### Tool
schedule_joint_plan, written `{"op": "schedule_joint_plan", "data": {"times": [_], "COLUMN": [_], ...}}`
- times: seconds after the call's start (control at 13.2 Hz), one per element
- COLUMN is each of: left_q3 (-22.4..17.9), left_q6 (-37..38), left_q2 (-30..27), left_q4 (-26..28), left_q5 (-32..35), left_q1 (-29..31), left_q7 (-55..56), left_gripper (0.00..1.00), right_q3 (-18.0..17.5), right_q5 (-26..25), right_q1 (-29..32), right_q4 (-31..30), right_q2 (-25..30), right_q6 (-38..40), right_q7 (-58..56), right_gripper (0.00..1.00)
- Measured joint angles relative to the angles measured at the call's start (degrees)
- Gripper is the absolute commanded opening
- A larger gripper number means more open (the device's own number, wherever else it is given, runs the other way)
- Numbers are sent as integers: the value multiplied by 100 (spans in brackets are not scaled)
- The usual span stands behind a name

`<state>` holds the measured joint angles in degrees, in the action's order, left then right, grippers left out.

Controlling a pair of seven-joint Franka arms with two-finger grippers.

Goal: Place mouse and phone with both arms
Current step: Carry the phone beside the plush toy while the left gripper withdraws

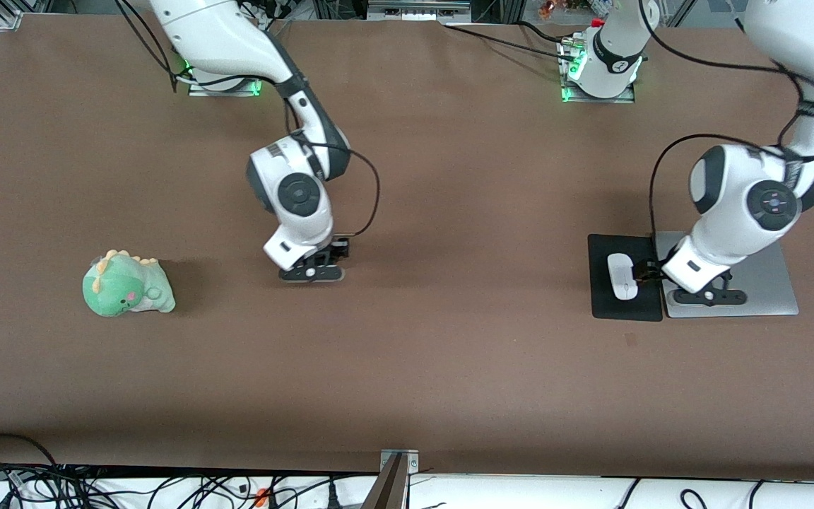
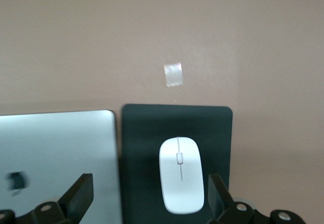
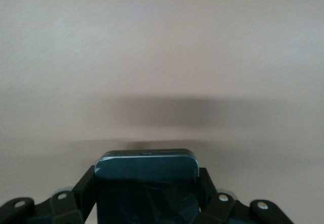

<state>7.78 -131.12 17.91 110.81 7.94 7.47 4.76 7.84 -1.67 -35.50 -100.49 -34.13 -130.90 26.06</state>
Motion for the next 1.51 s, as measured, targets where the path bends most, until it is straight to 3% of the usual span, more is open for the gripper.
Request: {"op": "schedule_joint_plan", "data": {"times": [0.45,0.76,1.29,1.36,1.44,1.51], "left_q3": [59,74,67,62,62,61], "left_q6": [2722,3761,3932,3882,3825,3778], "left_q2": [-923,-1007,-1666,-1680,-1691,-1698], "left_q4": [-1538,-2324,-1745,-1684,-1634,-1607], "left_q5": [-5,-183,-437,-463,-526,-589], "left_q1": [-2,-2,17,47,95,152], "left_q7": [-4,-5,-5,-5,-5,-5], "left_gripper": [100,100,100,100,100,100], "right_q3": [17,20,20,20,10,1], "right_q5": [25,27,27,28,28,28], "right_q1": [1164,1664,1953,1985,2014,2028], "right_q4": [-215,-1123,-1815,-1837,-1841,-1843], "right_q2": [163,364,291,236,194,200], "right_q6": [-98,-1470,-2690,-2811,-2901,-2915], "right_q7": [-793,-1146,-1529,-1563,-1582,-1591], "right_gripper": [0,0,0,45,99,100]}}
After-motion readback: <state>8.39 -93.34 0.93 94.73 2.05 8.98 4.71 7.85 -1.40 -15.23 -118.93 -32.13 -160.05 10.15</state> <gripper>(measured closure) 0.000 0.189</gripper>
